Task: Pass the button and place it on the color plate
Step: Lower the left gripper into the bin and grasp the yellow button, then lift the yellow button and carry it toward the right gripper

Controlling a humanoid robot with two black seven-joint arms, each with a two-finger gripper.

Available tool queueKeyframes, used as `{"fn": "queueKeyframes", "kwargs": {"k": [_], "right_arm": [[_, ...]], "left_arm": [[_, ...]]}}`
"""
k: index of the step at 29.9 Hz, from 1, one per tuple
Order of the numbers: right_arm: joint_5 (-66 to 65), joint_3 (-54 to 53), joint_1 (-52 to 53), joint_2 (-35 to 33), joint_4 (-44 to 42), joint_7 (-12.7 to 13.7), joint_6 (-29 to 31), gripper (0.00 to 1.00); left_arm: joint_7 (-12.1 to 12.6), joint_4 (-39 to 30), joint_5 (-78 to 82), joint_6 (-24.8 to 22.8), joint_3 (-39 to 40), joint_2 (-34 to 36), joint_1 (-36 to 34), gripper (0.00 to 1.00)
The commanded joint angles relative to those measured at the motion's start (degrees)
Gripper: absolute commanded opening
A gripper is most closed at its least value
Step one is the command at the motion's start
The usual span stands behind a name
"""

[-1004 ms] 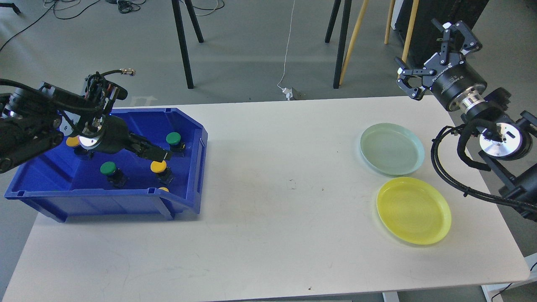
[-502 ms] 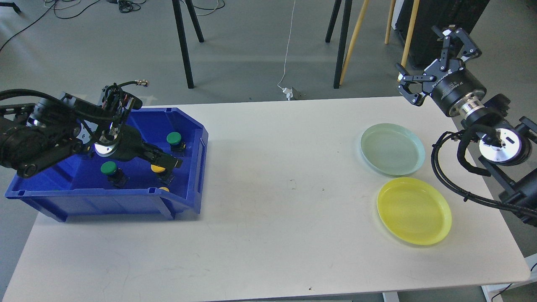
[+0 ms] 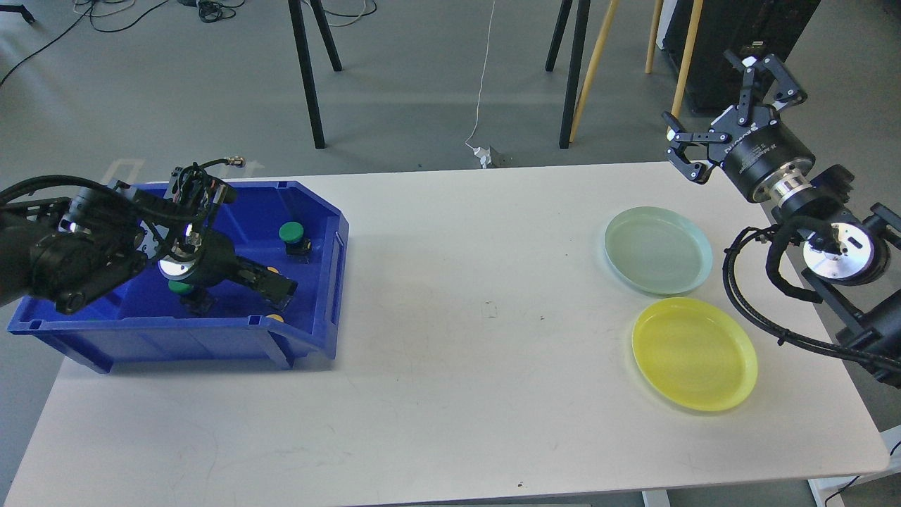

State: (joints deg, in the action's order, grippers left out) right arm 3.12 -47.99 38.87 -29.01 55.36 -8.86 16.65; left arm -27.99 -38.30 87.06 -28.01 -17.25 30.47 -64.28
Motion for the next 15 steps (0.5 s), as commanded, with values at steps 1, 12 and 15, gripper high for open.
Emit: {"fn": "queueKeyframes", "kwargs": {"k": [1, 12, 15], "right_arm": [[-0.04, 0.0, -0.37, 0.0, 0.01, -0.02, 0.05, 1.0], [0.04, -1.14, -1.16, 0.0, 0.1, -0.02, 0.14, 1.0], [0.04, -1.14, -1.25, 0.0, 0.1, -0.02, 0.14, 1.0]], "left_arm": [[-0.01, 0.16, 0.04, 0.01, 0.02, -0.59, 0.11, 0.93], [-0.01, 1.47, 0.4, 0.01, -0.68, -0.76, 0.64, 0.54], [-0.01, 2.35, 0.4, 0.01, -0.68, -1.64, 0.64, 0.52]]}}
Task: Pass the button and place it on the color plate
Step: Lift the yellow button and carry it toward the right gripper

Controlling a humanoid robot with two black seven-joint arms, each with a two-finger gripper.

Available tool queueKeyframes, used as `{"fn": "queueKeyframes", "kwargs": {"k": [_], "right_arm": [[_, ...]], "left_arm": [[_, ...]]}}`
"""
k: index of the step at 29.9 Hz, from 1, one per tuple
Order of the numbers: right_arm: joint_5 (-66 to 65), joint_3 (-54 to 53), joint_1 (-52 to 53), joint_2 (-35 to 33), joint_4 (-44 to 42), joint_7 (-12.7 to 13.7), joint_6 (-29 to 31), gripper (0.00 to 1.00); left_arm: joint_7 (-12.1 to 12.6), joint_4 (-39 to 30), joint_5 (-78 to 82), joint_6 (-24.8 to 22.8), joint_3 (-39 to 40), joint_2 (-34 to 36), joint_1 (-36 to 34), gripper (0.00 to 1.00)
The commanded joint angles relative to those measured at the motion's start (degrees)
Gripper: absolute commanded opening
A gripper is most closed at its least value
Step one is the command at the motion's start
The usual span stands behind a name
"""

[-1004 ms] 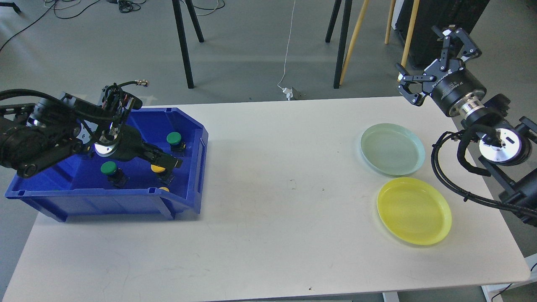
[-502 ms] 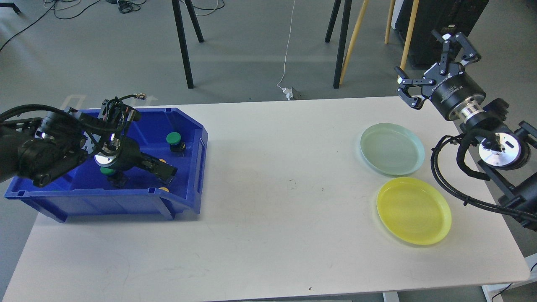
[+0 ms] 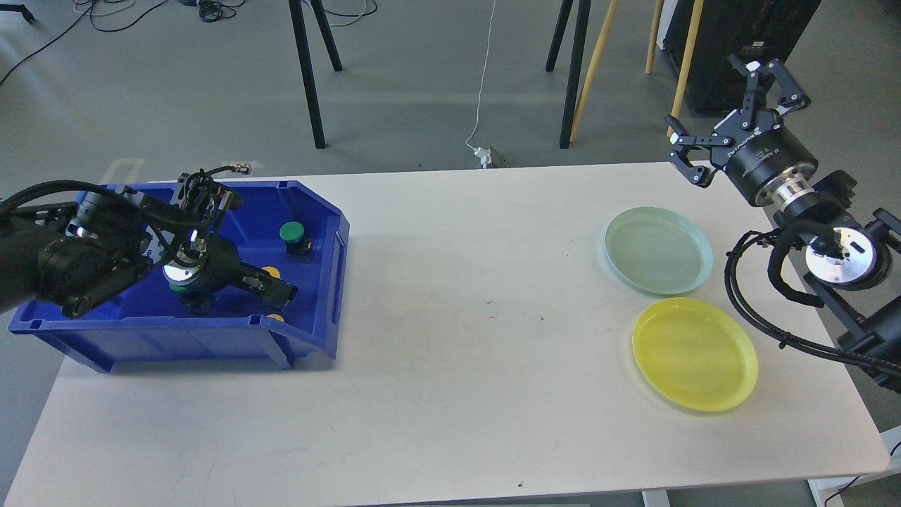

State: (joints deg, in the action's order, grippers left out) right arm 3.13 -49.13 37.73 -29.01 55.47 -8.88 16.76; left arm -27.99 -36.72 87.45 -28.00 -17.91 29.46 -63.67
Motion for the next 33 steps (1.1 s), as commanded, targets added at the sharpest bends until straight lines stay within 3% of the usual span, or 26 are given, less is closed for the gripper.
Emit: {"fn": "queueKeyframes", "kwargs": {"k": [1, 7, 14, 15, 21, 25, 30, 33], "right_arm": [[0.03, -0.09, -0.02, 0.0, -0.01, 0.0, -0.06, 1.0], [0.03, -0.18, -0.46, 0.0, -0.01, 0.0, -0.06, 1.0], [-0.05, -0.44, -0.81, 0.0, -0.01, 0.0, -0.06, 1.0], [0.03, -0.44, -0.81, 0.0, -0.01, -0.08, -0.06, 1.0], [-0.05, -0.53, -1.16, 0.0, 1.04, 0.0, -0.06, 1.0], [-0.05, -0.88, -1.6, 0.0, 2.01, 0.0, -0.06, 1.0], [-0.14, -1.06, -1.78, -0.09, 2.36, -0.09, -0.06, 1.0], [-1.37, -0.54, -1.87, -2.01, 4.64, -0.17, -0.41, 1.0]], "left_arm": [[-0.01, 0.86, -0.09, 0.23, -0.02, -0.71, 0.03, 0.52], [-0.01, 0.86, -0.09, 0.93, -0.02, -0.8, 0.03, 0.46], [-0.01, 0.86, 0.0, 0.85, -0.11, -0.63, 0.21, 0.06], [-0.01, 0.86, 0.0, 0.85, -0.11, -0.63, 0.21, 0.04], [-0.01, -0.45, -0.26, 0.0, 0.77, 0.86, -1.8, 0.03], [-0.01, -5.45, -0.96, 0.0, 2.86, 6.65, -9.0, 0.03], [-0.01, -19.42, -4.03, 0.0, 18.66, 16.94, -11.48, 0.03], [-0.01, -25.05, -12.01, 0.0, 29.04, 17.48, -9.12, 0.04]]}}
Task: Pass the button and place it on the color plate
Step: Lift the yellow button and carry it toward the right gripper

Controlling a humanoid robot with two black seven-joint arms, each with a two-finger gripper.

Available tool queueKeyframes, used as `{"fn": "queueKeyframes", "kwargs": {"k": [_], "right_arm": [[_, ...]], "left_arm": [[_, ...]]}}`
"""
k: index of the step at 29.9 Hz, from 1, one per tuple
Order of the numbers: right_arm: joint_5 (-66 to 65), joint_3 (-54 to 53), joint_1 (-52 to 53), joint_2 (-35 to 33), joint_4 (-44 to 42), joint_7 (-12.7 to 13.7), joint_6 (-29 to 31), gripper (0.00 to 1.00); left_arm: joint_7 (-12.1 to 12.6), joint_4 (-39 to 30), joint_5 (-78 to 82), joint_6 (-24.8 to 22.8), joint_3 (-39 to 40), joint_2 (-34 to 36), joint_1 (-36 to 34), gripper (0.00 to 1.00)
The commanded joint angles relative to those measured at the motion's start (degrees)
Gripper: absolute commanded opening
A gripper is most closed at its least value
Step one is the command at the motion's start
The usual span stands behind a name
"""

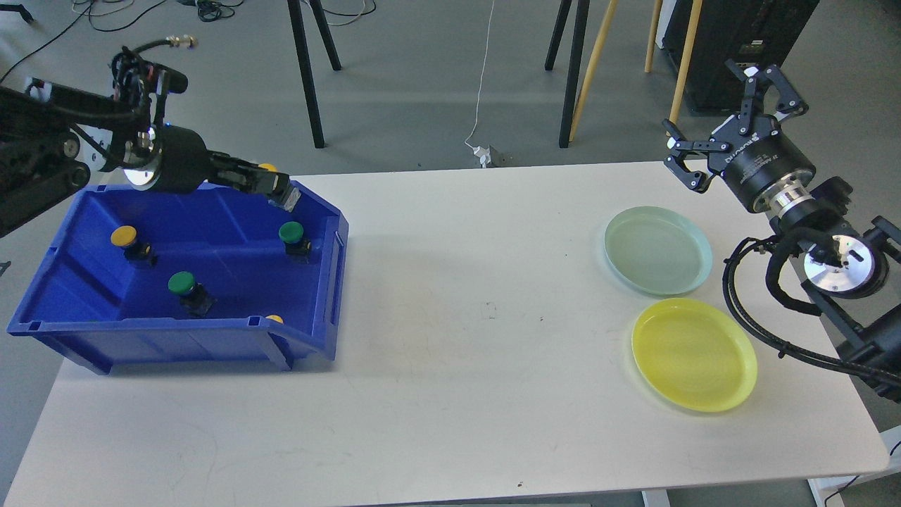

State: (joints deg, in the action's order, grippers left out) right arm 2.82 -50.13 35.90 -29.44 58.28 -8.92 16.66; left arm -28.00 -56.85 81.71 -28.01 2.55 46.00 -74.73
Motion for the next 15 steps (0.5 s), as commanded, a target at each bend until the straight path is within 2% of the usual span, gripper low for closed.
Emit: {"fn": "queueKeyframes", "kwargs": {"k": [1, 6, 11, 15], "right_arm": [[-1.76, 0.99, -0.05, -2.46, 2.88, -0.14, -0.57, 1.0], [-14.76, 4.77, -0.05, -5.71, 10.52, -1.45, -5.13, 1.0], [-15.48, 10.21, -0.75, -8.44, 20.02, -5.23, -6.2, 1.0], [-15.57, 13.03, -0.05, -7.75, 21.53, -7.25, -6.38, 1.0]], "left_arm": [[0.0, -6.42, -10.21, 0.01, 11.31, 0.15, 3.87, 0.04], [0.0, -6.44, -24.91, 0.01, 17.31, -11.52, 9.15, 0.04], [0.0, 3.22, -31.77, 0.01, 17.49, -23.57, 12.67, 0.04], [0.0, 6.84, -36.79, 0.01, 17.4, -27.27, 13.99, 0.04]]}}
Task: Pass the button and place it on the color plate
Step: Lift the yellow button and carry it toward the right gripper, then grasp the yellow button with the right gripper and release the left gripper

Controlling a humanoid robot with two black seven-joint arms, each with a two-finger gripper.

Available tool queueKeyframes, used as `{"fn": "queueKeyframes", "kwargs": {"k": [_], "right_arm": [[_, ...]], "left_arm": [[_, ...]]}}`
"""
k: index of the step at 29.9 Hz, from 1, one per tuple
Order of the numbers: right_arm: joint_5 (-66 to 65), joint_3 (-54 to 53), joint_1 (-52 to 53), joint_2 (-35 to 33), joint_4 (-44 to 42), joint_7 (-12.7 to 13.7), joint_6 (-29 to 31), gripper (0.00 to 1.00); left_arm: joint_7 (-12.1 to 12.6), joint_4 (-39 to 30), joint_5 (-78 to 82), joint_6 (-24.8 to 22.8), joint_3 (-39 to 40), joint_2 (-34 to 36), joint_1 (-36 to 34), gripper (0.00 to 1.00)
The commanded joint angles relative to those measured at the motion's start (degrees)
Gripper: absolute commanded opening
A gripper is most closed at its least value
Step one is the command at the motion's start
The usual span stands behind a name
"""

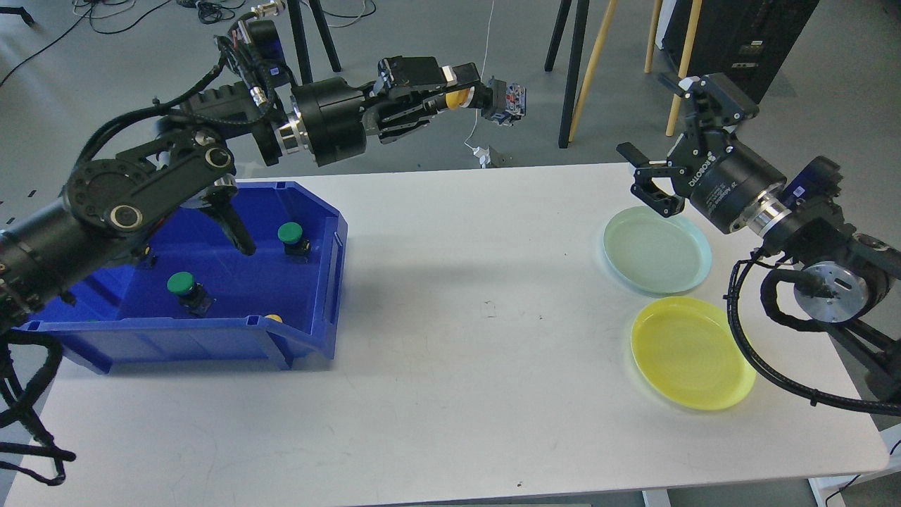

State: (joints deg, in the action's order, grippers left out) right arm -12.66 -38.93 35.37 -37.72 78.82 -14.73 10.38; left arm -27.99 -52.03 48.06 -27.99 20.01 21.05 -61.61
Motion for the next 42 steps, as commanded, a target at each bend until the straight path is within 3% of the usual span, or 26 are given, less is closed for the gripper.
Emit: {"fn": "queueKeyframes", "kwargs": {"k": [1, 7, 21, 29, 35, 42], "right_arm": [[-0.09, 2.01, 0.67, 0.89, 0.99, -1.79, -0.01, 1.0], [-0.7, 2.45, 2.25, 5.55, -0.59, -4.08, -0.01, 0.99], [-0.96, 9.84, 7.79, 10.91, -5.07, -4.25, -0.1, 0.99], [-0.88, 9.66, 8.32, 13.2, -6.65, -4.34, -0.45, 0.92], [-1.05, 9.66, 9.28, 16.36, -8.06, -4.43, -0.45, 0.77], [-1.14, 9.75, 9.28, 16.37, -8.41, -4.43, -0.45, 0.42]], "left_arm": [[-0.01, 2.11, -4.02, -0.01, -0.06, -2.51, 1.22, 0.04], [-0.01, 2.46, -5.52, -0.01, -0.06, -4.96, 3.33, 0.04], [-0.01, 3.34, -6.76, -0.01, -0.06, -6.55, 4.48, 0.04], [-0.01, 3.86, -6.76, -0.01, -0.06, -6.55, 4.57, 0.04], [-0.01, 3.87, -7.37, -0.01, 0.03, -6.64, 4.57, 0.04], [-0.01, 3.95, -8.42, -0.01, 0.03, -6.64, 4.57, 0.04]]}}
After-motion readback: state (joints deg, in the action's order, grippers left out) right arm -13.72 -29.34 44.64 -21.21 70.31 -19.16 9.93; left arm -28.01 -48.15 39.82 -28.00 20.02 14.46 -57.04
